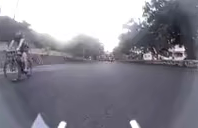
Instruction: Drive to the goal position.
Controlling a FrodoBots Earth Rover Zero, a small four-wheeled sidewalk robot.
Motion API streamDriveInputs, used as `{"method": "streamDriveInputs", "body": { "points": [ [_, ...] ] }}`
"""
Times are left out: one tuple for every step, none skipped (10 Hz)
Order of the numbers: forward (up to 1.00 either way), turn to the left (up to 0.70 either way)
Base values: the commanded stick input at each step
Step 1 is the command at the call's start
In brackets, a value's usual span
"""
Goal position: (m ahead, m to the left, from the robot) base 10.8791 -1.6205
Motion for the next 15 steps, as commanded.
{"method": "streamDriveInputs", "body": {
  "points": [
    [0.70,-0.35],
    [0.70,-0.35],
    [0.70,-0.35],
    [0.70,-0.13],
    [0.70,0.00],
    [0.70,0.00],
    [0.70,0.00],
    [0.70,0.00],
    [0.70,0.00],
    [0.70,0.00],
    [0.70,0.00],
    [0.70,0.00],
    [0.70,0.00],
    [0.70,0.00],
    [0.70,0.00]
  ]
}}
